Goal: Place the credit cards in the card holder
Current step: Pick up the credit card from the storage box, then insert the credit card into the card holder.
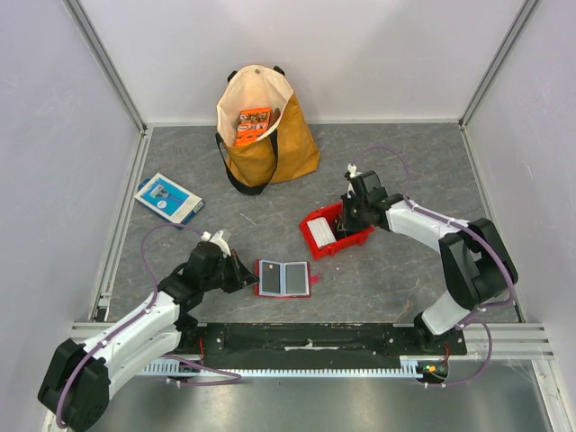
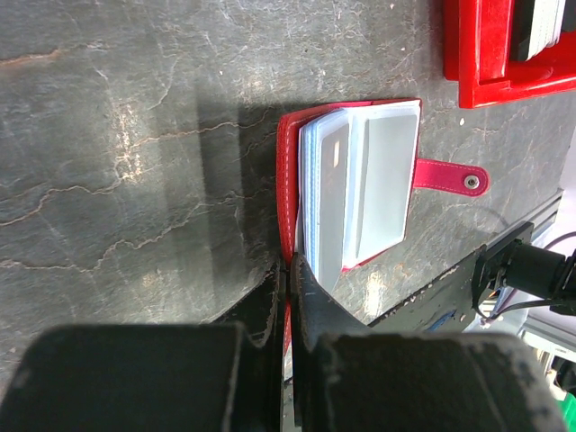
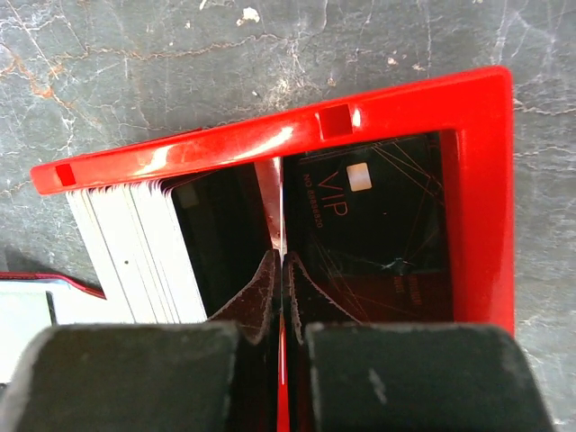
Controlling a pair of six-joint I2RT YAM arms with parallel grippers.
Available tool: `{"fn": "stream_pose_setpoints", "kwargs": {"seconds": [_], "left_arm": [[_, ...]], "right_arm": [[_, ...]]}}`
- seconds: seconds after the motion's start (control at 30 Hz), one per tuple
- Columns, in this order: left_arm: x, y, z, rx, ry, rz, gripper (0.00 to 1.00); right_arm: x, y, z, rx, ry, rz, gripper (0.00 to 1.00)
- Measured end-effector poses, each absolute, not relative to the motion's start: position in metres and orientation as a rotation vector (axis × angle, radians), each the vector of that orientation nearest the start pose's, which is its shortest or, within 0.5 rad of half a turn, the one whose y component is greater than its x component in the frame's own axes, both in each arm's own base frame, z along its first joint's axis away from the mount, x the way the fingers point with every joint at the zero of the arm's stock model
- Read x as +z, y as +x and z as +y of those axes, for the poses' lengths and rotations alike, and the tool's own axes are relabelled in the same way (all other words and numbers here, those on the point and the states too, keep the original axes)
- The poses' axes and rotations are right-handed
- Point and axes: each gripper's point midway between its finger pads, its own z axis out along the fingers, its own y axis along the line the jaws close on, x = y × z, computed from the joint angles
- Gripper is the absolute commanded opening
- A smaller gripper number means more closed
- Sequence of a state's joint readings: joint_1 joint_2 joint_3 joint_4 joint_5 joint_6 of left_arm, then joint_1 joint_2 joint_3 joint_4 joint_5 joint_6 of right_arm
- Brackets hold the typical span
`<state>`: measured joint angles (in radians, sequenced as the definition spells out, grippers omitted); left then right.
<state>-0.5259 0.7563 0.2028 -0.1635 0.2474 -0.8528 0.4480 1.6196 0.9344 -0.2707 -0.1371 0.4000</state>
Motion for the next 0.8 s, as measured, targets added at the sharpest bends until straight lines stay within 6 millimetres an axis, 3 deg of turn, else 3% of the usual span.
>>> {"fn": "stream_pose_setpoints", "kwargs": {"seconds": [0.13, 0.33, 0.43, 0.5, 0.6, 0.73, 0.8], "left_arm": [[0.043, 0.161, -0.178, -0.954, -0.261, 2.447, 0.02], [0.045, 0.162, -0.179, -0.96, -0.258, 2.436, 0.02], [0.045, 0.162, -0.179, -0.961, -0.258, 2.436, 0.02], [0.045, 0.162, -0.179, -0.962, -0.257, 2.434, 0.02], [0.047, 0.162, -0.179, -0.968, -0.255, 2.427, 0.02], [0.049, 0.16, -0.181, -0.988, -0.253, 2.426, 0.02], [0.05, 0.16, -0.181, -0.992, -0.256, 2.426, 0.02]], "right_arm": [[0.064, 0.32, 0.193, 0.459, -0.128, 2.553, 0.0], [0.131, 0.327, 0.189, 0.468, -0.105, 2.369, 0.0], [0.163, 0.322, 0.196, 0.501, -0.071, 2.273, 0.0], [0.177, 0.309, 0.212, 0.558, -0.041, 2.211, 0.0], [0.182, 0.273, 0.246, 0.679, -0.015, 2.162, 0.0], [0.163, 0.223, 0.288, 0.765, 0.006, 2.169, 0.0], [0.156, 0.209, 0.305, 0.776, 0.009, 2.174, 0.0]]}}
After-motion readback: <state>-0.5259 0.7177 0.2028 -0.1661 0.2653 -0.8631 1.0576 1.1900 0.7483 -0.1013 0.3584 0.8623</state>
